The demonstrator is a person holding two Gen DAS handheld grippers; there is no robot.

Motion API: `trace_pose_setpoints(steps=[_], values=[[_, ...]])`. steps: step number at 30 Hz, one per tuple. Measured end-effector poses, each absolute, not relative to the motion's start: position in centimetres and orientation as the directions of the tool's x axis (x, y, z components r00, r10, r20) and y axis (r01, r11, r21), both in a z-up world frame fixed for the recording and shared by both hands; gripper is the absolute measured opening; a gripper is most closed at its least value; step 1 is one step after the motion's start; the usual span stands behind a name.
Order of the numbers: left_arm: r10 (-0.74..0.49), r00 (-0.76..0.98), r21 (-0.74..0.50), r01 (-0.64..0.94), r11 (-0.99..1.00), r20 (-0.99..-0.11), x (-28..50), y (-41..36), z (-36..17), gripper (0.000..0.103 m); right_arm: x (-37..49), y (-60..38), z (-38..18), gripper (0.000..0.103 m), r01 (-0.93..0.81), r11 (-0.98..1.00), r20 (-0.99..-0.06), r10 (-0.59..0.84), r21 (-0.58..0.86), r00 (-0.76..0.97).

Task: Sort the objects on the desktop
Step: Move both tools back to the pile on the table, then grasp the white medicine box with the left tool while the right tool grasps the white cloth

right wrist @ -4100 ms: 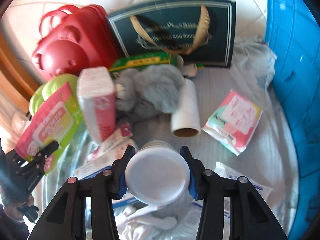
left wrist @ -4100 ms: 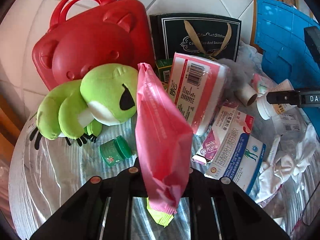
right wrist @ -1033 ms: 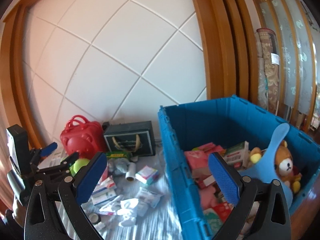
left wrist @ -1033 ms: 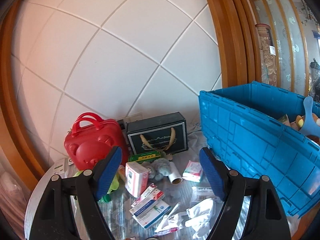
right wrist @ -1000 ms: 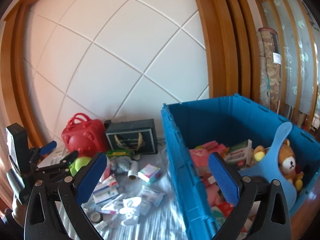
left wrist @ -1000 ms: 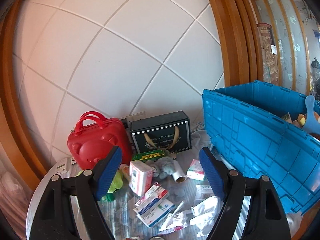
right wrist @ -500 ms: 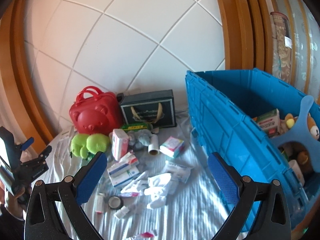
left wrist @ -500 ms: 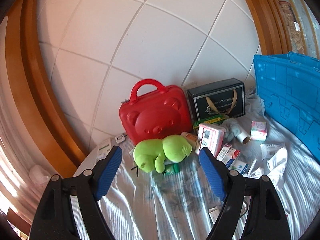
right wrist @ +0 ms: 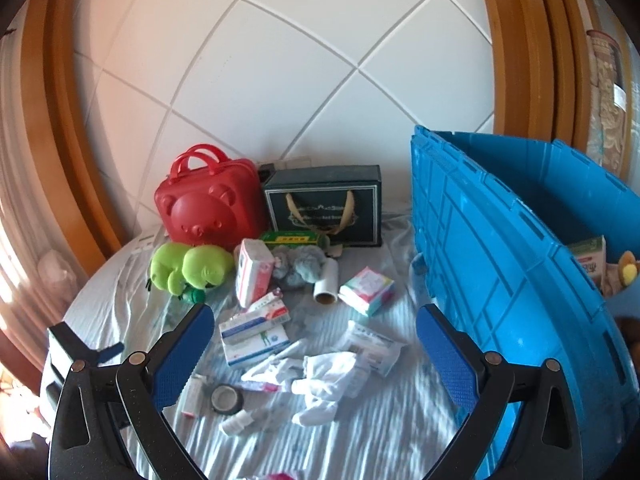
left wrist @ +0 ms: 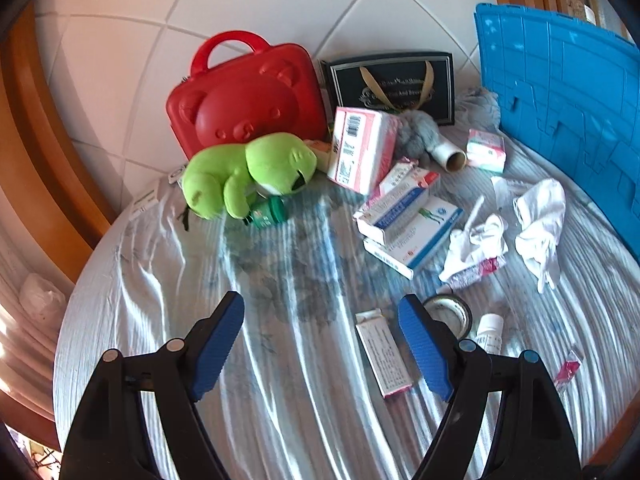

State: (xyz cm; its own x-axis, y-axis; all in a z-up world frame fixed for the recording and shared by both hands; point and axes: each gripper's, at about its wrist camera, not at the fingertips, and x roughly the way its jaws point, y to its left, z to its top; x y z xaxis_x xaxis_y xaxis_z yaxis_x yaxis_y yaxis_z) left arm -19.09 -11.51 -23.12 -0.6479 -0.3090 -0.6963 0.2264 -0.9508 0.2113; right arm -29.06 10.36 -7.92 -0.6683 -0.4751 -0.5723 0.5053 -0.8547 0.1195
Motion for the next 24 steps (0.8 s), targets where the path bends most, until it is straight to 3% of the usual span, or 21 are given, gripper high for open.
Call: trace_pose_setpoints(steps=[10, 13, 18, 24], values=[[-0.189, -0.591, 0.093, 0.190, -0.977, -0.784, -21.1, -10.6, -28.7, 0.079, -34.5, 9.1, -16.1, 0.103, 0.496, -0.858, -0.716, -0.429, 0.133, -0.551], [-0.179, -0.577, 0.080, 0.192, -0.978, -0.797, -21.6, -11.1, -29.6, 0.067, -35.8, 7.8, -19.2, 0.103, 0.508, -0.849, -0.763, -0.423, 0.146, -0.488], [-0.183, -0.552, 0.083, 0.201, -0.976, -0.814, -22.2, -11.6, -30.7, 0.056, -38.0, 6.3, -22.6, 0.103, 0.512, -0.838, -0.809, -0.429, 0.189, -0.402], [-0.182, -0.533, 0.112, 0.161, -0.981, -0.826, -22.2, -10.8, -31.6, 0.054, -40.0, 5.9, -25.1, 0.103, 0.492, -0.839, -0.836, -0.430, 0.231, -0.341]])
